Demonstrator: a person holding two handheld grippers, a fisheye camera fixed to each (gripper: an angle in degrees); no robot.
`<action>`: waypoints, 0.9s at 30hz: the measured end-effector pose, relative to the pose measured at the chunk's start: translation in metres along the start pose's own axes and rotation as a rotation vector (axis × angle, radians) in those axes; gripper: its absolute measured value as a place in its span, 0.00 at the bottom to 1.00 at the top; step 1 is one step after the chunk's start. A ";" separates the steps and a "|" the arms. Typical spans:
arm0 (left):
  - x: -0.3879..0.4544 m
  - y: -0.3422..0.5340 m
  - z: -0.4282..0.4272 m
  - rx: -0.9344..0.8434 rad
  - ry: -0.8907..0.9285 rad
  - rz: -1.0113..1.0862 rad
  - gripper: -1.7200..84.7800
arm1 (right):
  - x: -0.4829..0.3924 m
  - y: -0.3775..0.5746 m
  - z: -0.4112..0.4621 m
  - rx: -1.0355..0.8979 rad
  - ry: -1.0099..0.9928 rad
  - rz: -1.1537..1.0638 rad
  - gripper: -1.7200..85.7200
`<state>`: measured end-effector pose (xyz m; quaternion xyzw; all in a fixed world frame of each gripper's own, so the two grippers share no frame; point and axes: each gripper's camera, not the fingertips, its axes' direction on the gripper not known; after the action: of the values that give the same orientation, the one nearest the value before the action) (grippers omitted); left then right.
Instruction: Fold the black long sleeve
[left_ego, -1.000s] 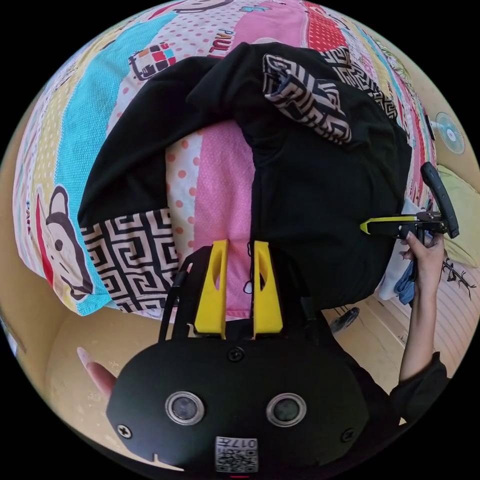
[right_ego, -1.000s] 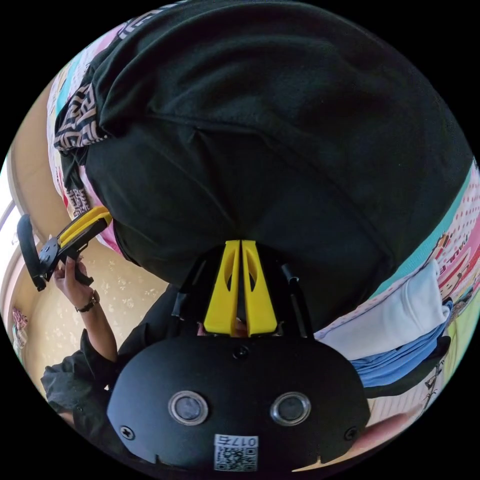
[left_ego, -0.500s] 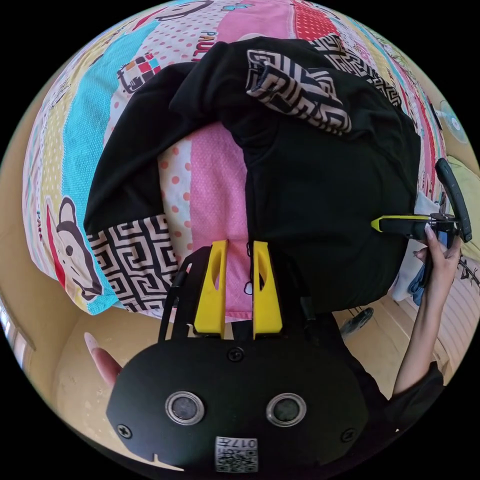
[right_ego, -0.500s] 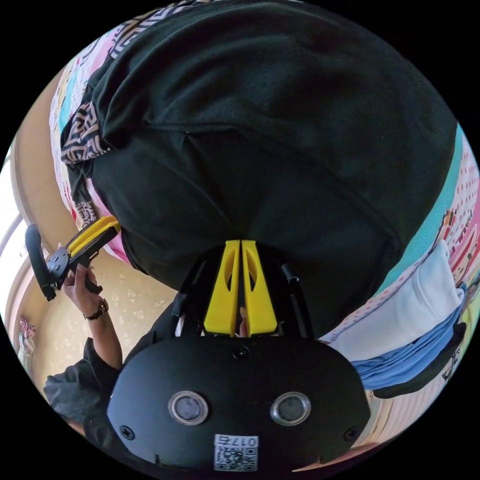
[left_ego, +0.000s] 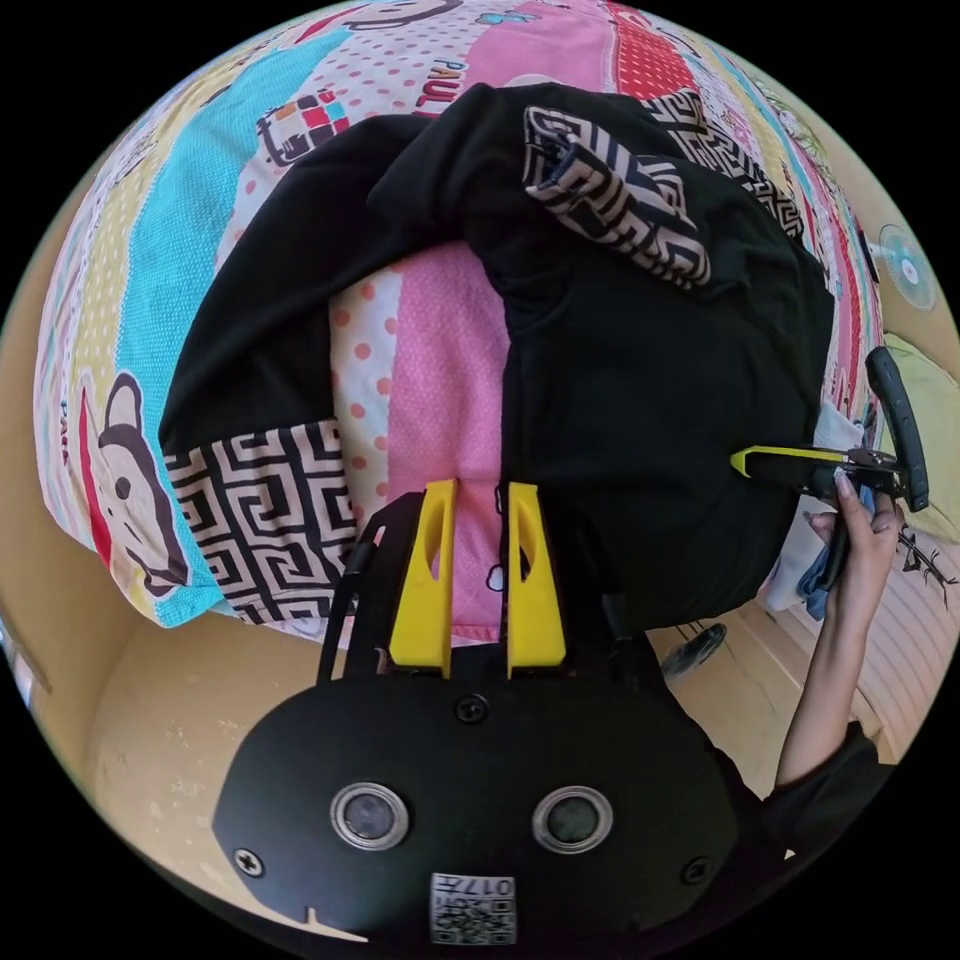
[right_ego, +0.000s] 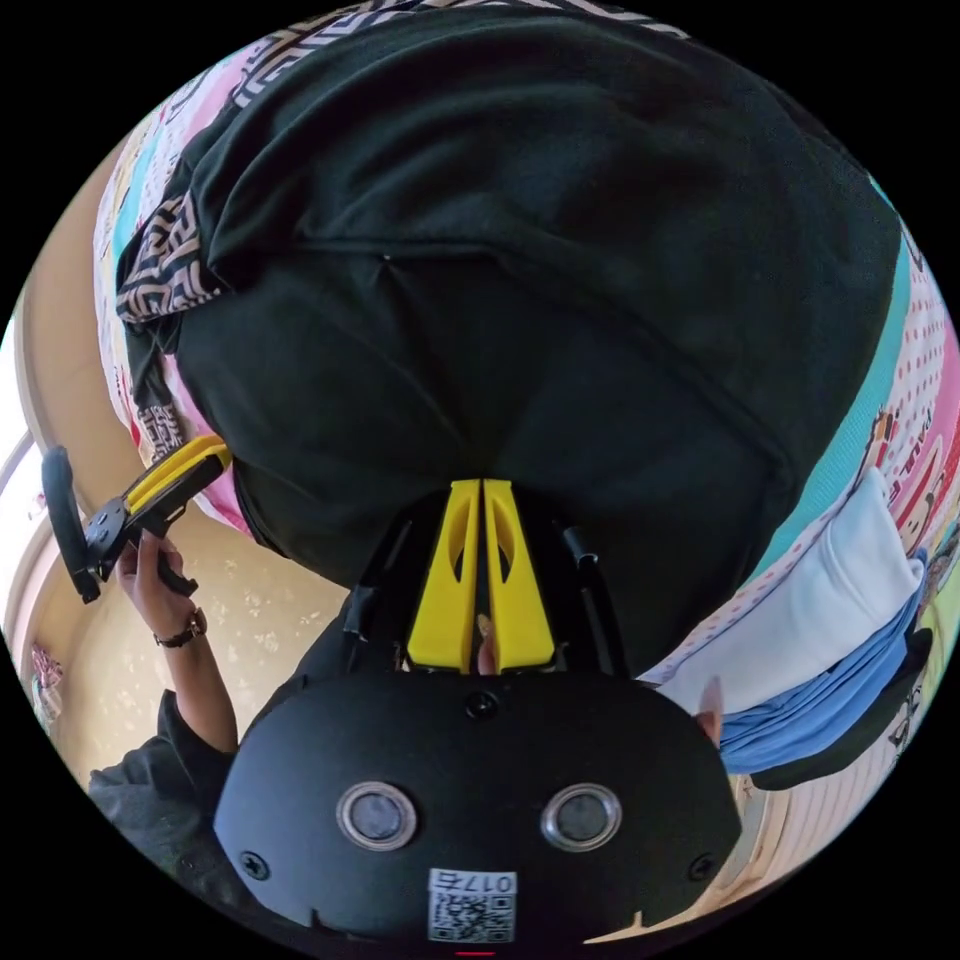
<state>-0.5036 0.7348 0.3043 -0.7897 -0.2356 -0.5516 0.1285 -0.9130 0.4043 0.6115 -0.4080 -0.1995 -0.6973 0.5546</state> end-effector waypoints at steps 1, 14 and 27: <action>0.000 0.005 0.003 0.016 0.008 -0.011 0.12 | 0.003 -0.002 0.002 -0.001 -0.038 0.012 0.02; -0.001 0.046 0.038 0.119 0.099 -0.058 0.11 | -0.027 0.009 0.022 0.124 -0.116 -0.094 0.03; -0.124 0.209 0.038 0.507 0.193 -0.477 0.17 | -0.229 -0.012 0.033 0.070 -0.124 -0.493 0.12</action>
<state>-0.4005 0.5445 0.1872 -0.5998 -0.5292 -0.5623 0.2097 -0.9009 0.5718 0.4522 -0.3694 -0.3506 -0.7777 0.3685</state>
